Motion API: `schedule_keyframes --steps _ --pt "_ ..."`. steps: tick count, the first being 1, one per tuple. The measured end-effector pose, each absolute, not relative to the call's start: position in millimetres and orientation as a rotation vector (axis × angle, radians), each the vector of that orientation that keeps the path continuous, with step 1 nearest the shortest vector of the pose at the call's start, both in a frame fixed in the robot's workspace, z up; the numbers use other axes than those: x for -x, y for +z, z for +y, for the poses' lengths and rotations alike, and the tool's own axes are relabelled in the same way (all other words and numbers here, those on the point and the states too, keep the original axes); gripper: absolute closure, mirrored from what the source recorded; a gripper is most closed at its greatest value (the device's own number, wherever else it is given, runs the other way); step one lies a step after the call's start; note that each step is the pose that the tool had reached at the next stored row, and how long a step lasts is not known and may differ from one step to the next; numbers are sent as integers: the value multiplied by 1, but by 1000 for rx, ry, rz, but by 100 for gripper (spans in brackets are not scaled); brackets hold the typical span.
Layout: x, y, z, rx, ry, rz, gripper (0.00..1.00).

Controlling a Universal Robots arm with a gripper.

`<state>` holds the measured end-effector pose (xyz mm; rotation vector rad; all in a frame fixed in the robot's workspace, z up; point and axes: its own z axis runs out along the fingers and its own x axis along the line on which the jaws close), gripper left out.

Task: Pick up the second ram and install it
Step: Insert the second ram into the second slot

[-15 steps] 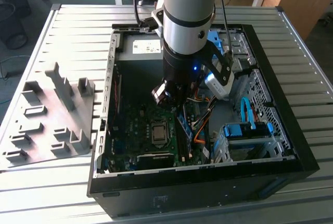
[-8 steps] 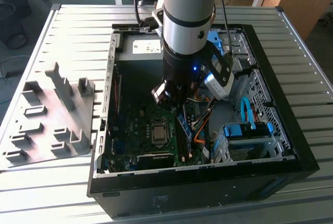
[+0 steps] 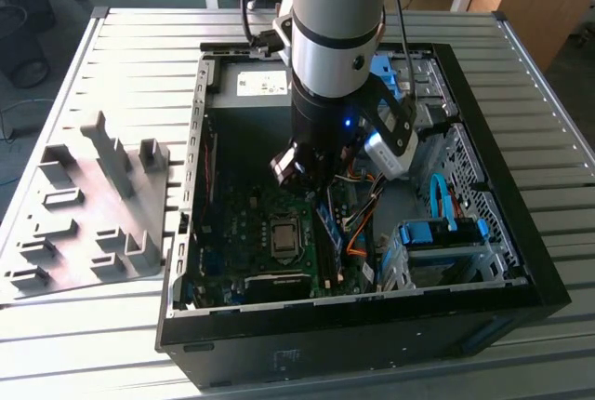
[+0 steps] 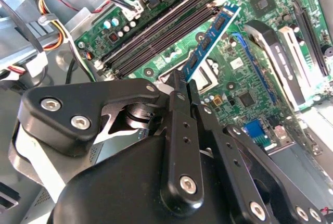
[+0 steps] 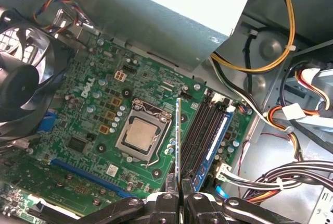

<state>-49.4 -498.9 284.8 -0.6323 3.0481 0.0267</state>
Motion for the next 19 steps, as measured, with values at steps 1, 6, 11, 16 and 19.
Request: schedule_keyframes --steps 1,6,11,16,19 --pt "49 285 -499 629 27 3049 86" --pt "49 285 -499 611 26 3052 86" --pt "49 285 -499 591 26 3056 86" --pt "49 285 -499 568 26 3060 86" --pt "49 285 -499 555 26 3063 86"
